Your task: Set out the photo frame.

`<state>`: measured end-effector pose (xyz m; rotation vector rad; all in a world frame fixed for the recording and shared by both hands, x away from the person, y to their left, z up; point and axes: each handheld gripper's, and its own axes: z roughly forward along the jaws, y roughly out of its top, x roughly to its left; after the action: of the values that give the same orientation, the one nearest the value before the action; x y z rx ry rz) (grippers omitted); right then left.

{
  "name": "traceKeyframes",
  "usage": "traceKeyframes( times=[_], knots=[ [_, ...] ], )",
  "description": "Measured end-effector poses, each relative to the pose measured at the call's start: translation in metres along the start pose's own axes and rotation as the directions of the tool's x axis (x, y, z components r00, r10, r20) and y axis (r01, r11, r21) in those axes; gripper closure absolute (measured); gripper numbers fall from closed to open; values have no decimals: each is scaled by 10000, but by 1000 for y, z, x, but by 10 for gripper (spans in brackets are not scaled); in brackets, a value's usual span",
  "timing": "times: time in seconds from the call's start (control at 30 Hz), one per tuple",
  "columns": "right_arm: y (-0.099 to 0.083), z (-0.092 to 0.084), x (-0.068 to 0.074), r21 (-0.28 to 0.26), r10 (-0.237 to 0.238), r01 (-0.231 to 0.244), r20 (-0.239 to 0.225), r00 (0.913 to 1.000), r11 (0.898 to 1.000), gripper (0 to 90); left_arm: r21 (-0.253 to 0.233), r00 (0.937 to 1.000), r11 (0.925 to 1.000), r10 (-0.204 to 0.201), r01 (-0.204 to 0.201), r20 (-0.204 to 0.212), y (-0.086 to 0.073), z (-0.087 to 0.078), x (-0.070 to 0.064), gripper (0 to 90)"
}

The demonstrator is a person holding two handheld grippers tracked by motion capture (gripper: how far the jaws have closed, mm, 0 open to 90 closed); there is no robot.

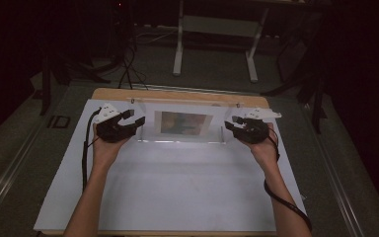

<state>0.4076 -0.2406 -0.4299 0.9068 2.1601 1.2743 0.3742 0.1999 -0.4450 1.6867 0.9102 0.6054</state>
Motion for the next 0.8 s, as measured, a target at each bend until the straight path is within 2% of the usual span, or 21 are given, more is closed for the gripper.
traceKeyframes(
  times=[0.23,0.5,0.8],
  knots=[
    [2,3,-3,-16,147,-147,33,9999,9999,577,116,9999,9999,-58,59,-135,0,7,2,451],
    [5,10,-7,-26,395,-395,73,9992,9992,572,323,9992,9994,-135,147,-372,5,16,7,496],
    [10,20,-15,63,784,-785,140,9968,9969,559,424,9973,9977,-511,533,-520,9,27,15,498]
  ],
)
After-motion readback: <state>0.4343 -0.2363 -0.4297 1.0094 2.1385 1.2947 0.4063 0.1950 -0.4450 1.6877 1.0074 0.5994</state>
